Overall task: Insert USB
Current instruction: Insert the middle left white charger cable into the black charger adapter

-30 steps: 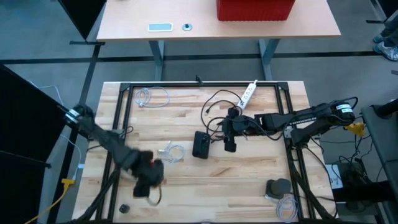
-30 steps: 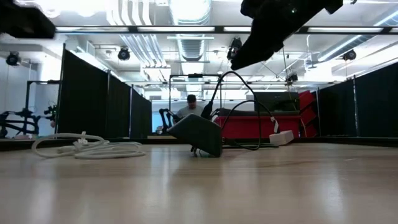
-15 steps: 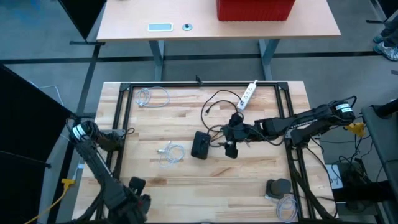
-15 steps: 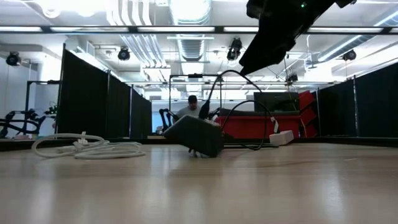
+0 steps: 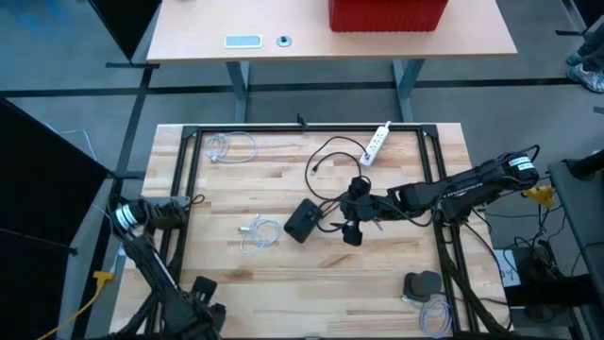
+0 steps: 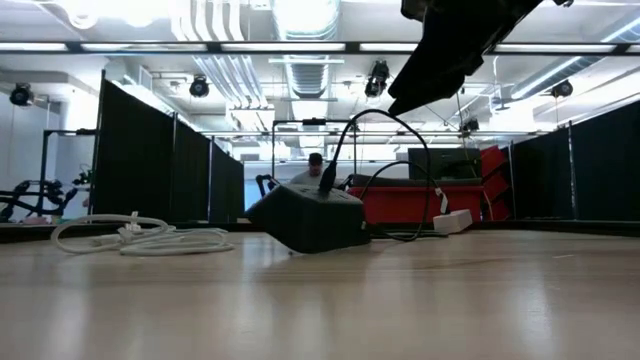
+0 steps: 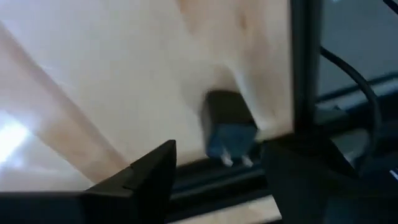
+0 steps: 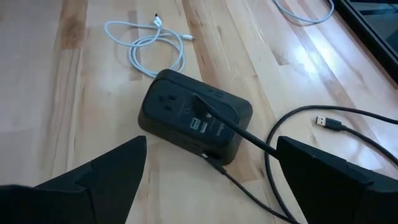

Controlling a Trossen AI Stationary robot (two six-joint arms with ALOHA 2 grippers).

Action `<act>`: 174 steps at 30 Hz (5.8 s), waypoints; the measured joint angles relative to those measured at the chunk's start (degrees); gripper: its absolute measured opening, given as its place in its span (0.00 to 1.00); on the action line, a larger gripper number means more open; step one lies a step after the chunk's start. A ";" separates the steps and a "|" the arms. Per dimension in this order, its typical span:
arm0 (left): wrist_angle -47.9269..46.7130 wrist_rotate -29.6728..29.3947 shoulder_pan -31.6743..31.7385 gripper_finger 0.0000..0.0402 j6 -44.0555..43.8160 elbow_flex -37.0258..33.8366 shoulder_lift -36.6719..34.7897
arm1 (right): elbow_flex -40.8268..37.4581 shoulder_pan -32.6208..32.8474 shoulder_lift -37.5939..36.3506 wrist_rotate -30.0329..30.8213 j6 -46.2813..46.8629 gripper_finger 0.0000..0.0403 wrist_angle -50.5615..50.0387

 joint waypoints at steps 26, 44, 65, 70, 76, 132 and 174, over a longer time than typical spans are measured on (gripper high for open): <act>4.37 -1.38 -3.07 0.56 -1.66 -2.44 -0.16 | 1.81 1.74 -3.06 0.94 -3.29 0.85 -1.52; 11.93 -4.71 -4.02 0.48 -3.29 -9.13 -0.19 | 1.84 1.75 -3.06 0.92 -3.27 0.85 -1.51; 2.53 -14.45 -3.76 0.45 1.77 -8.67 -0.21 | 1.84 1.75 -3.02 0.90 -2.34 0.85 -1.07; 2.55 -14.48 -3.76 0.45 2.09 -8.41 -0.21 | 1.84 1.75 -3.02 0.88 -1.96 0.85 -1.09; -0.69 -11.40 -3.74 0.48 7.21 -8.41 -0.25 | 1.84 1.75 -3.02 0.88 -1.88 0.85 -1.11; 5.22 -42.01 14.84 0.36 -15.59 -17.89 -27.22 | 22.73 1.75 26.47 -8.79 -20.39 0.85 11.61; 12.61 -59.71 24.41 0.36 -1.82 -21.20 -60.97 | 60.40 -2.20 64.32 -9.31 -12.33 0.00 -0.77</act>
